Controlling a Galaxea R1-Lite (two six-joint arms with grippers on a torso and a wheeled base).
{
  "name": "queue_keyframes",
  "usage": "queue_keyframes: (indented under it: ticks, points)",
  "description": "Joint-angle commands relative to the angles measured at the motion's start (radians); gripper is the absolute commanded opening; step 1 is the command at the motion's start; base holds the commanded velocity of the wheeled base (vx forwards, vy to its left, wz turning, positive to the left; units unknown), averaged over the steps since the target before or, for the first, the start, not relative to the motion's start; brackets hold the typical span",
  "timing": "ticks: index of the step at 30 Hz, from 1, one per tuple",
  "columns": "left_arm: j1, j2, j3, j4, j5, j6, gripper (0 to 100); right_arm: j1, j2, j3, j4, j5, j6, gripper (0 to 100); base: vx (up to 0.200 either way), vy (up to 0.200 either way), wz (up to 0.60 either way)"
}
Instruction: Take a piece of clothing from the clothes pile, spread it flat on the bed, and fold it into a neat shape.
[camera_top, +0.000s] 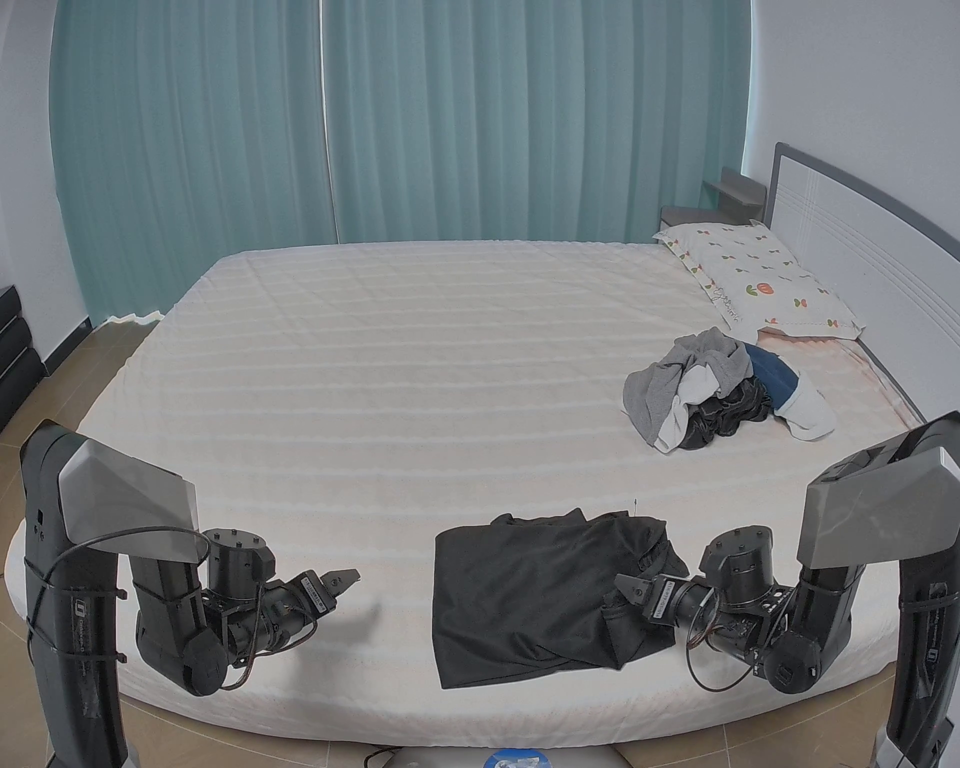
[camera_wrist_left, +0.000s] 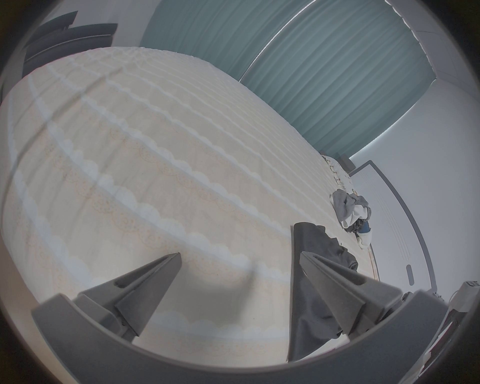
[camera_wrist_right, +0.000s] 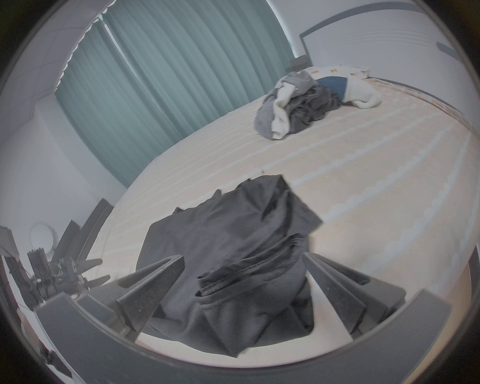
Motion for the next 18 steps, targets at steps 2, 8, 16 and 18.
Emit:
queue_keyframes:
  ticks: [2,8,16,18]
  points:
    - [-0.007,0.015,-0.008,0.0,0.002,-0.005,100,0.035,0.0,-0.066,0.057,-0.009,-0.026,100,0.0,0.0,0.0]
    - [-0.008,0.019,-0.011,0.004,0.005,-0.003,100,0.053,0.006,-0.089,0.111,-0.026,-0.075,100,0.0,0.0,0.0]
    - [-0.008,0.022,-0.013,0.004,0.005,-0.002,100,0.068,0.006,-0.139,0.214,-0.026,-0.103,100,0.0,0.0,0.0]
    - [-0.008,0.022,-0.013,0.004,0.005,0.0,100,0.075,0.001,-0.14,0.232,-0.026,-0.107,100,0.0,0.0,0.0]
